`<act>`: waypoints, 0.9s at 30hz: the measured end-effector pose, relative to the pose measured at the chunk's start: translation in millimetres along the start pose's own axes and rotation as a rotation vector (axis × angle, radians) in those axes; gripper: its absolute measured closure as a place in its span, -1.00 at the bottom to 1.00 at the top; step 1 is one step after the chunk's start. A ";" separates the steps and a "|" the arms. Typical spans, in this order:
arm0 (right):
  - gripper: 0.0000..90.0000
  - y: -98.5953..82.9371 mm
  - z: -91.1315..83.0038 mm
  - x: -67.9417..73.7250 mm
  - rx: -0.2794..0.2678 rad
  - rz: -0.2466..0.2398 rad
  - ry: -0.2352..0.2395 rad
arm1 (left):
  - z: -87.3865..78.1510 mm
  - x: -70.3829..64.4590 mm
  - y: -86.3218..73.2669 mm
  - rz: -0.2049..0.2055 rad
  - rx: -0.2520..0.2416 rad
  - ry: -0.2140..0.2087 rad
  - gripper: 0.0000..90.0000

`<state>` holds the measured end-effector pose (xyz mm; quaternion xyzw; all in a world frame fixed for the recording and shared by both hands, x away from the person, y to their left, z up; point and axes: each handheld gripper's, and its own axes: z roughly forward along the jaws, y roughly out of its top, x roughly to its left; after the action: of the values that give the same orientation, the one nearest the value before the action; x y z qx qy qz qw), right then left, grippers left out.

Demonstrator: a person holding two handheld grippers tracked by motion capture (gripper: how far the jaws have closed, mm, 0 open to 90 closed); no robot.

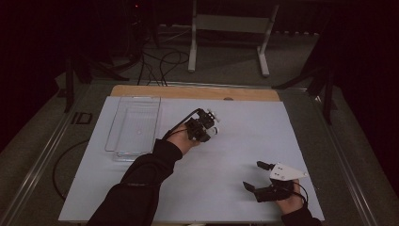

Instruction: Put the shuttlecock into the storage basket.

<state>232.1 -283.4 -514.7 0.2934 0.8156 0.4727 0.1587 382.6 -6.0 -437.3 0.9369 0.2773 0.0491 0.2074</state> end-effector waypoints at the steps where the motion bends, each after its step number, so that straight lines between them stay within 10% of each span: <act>1: -0.81 -0.1 0.0 -0.1 -0.001 0.000 0.000 | -1.3 -0.3 -0.1 0.000 0.001 0.003 1.00; 27: -0.81 -0.2 1.3 0.0 0.002 0.005 0.002 | -50.4 5.7 -12.8 0.016 -0.020 0.026 1.00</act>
<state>232.7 -282.6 -515.6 0.2954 0.8155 0.4725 0.1563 370.6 25.1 -397.0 0.9363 0.2719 0.0654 0.2126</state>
